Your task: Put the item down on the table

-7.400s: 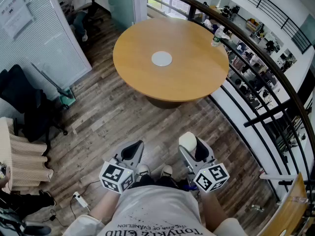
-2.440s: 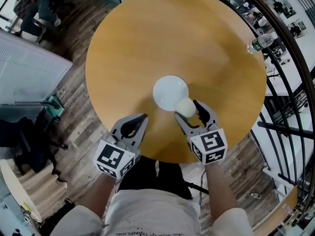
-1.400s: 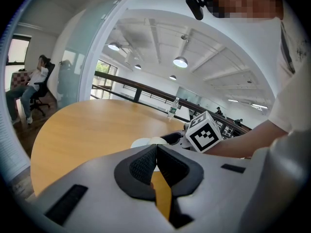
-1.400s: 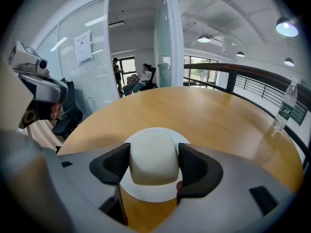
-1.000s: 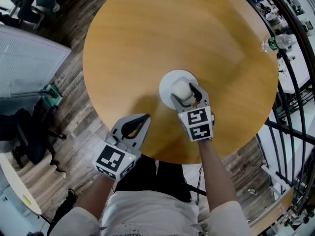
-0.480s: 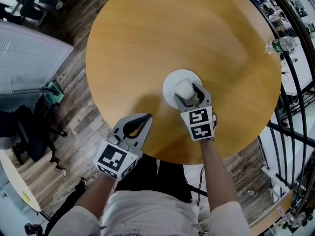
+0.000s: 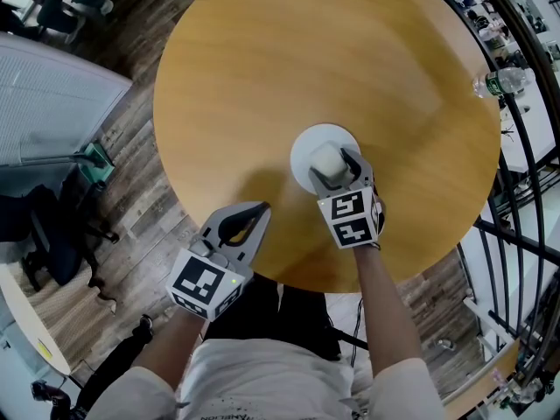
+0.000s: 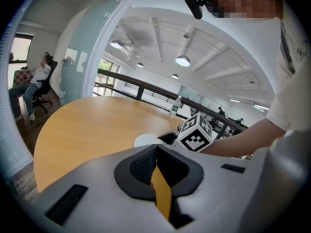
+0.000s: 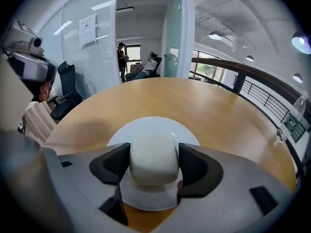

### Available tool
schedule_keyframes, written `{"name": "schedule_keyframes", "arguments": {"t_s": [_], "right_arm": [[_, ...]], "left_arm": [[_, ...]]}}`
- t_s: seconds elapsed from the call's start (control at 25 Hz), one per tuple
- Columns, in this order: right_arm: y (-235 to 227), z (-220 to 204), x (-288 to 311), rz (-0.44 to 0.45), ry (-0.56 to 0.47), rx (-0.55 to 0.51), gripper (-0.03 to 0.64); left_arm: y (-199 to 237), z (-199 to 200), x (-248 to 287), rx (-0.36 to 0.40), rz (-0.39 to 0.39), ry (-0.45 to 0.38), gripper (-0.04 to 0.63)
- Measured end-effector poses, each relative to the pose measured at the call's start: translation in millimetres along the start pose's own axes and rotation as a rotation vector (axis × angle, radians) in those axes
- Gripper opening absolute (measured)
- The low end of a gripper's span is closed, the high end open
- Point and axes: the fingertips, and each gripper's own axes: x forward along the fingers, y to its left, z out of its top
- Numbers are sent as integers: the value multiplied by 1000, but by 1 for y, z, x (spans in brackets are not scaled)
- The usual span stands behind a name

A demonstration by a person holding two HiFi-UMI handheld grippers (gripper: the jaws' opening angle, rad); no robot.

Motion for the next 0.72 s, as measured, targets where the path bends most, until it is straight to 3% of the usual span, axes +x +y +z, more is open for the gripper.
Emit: {"name": "schedule_keyframes", "arguments": {"t_s": [0.72], "right_arm": [[2,3,4,14,4,-23,313]], "left_arm": [[-1,-1,-1,-4,-2,-4,23]]}}
